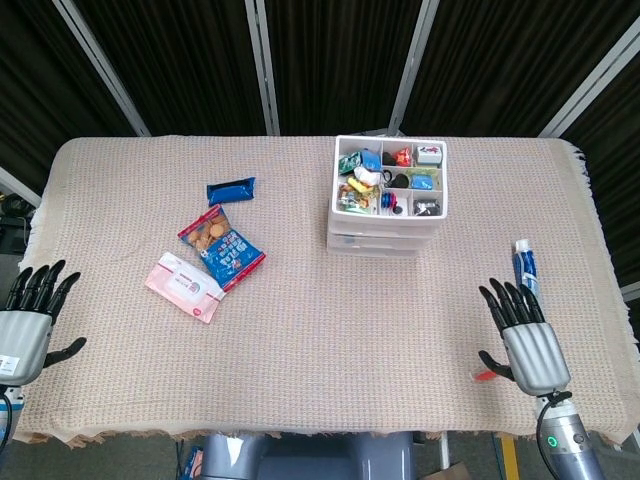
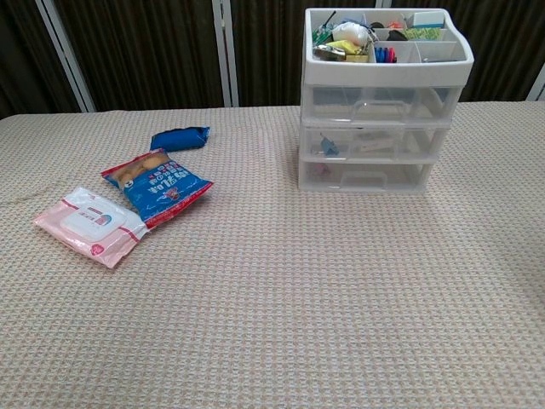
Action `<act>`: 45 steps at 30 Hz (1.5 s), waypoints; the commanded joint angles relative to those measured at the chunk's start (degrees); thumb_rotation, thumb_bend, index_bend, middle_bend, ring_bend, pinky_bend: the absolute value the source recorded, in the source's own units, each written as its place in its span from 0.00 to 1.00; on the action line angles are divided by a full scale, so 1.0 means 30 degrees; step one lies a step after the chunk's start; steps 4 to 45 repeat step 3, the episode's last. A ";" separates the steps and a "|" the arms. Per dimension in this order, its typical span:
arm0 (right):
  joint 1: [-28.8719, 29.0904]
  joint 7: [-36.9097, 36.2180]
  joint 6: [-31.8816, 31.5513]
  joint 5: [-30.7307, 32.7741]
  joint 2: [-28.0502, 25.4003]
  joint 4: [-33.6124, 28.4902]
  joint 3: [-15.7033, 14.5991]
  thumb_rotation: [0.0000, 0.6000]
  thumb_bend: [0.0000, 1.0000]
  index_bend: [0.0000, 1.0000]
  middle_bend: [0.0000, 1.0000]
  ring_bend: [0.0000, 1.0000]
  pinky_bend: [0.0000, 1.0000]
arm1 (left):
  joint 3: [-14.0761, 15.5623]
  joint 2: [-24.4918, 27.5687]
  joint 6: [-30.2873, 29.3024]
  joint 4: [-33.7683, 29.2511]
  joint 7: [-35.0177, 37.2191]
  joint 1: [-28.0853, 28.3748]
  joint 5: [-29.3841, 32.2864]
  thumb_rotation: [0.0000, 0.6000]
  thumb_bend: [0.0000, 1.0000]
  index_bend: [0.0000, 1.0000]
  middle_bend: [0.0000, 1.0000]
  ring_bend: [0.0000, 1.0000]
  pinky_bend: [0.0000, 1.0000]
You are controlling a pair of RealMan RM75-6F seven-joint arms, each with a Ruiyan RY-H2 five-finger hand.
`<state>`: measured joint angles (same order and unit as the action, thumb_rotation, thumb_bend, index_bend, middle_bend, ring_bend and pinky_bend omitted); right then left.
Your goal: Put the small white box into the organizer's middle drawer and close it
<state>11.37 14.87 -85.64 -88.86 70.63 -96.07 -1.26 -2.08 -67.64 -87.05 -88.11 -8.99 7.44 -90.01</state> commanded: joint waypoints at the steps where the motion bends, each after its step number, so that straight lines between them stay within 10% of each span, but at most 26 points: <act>1: -0.0407 -0.0649 -0.0181 0.0006 -0.0037 0.0634 -0.0153 1.00 0.10 0.02 0.00 0.00 0.00 | 0.0022 0.0031 0.0003 0.0048 0.0038 0.0007 -0.0050 1.00 0.10 0.10 0.00 0.00 0.00; 45: -0.0391 -0.0827 -0.0191 0.0031 0.0049 0.0739 0.0027 1.00 0.10 0.02 0.00 0.00 0.00 | 0.0049 0.0044 0.0011 0.0102 0.0069 0.0015 -0.0102 1.00 0.10 0.10 0.00 0.00 0.00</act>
